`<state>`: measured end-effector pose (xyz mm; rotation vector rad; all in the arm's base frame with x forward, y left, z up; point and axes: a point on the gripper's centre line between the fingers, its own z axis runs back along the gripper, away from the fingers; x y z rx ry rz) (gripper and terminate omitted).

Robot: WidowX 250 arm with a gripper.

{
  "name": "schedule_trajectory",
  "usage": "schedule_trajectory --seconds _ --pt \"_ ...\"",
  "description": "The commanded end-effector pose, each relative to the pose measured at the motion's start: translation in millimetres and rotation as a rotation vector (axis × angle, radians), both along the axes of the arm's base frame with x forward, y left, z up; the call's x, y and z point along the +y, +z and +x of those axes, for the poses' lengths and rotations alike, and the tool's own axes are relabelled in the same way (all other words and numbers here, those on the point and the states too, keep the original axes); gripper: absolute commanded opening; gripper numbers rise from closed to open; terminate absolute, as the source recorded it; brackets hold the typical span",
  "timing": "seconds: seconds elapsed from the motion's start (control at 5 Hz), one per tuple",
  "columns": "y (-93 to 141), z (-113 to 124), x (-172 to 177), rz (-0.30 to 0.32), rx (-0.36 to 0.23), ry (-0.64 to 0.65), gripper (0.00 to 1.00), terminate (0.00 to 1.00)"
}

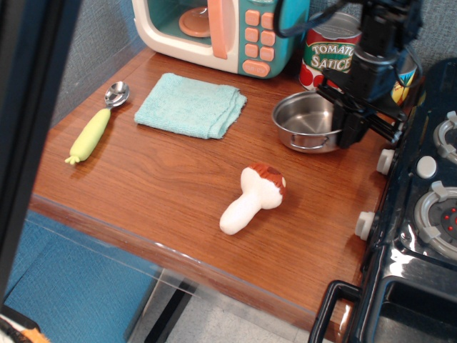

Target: Place the pot to the right of the blue cloth

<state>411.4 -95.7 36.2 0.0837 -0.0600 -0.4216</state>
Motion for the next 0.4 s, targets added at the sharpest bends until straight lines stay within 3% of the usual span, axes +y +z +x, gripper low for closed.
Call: schedule_trajectory --seconds 0.0,0.2 --pt "22 -9 6 0.000 -0.057 0.024 0.00 0.00" --pt "37 -12 9 -0.030 -0.069 0.047 1.00 0.00"
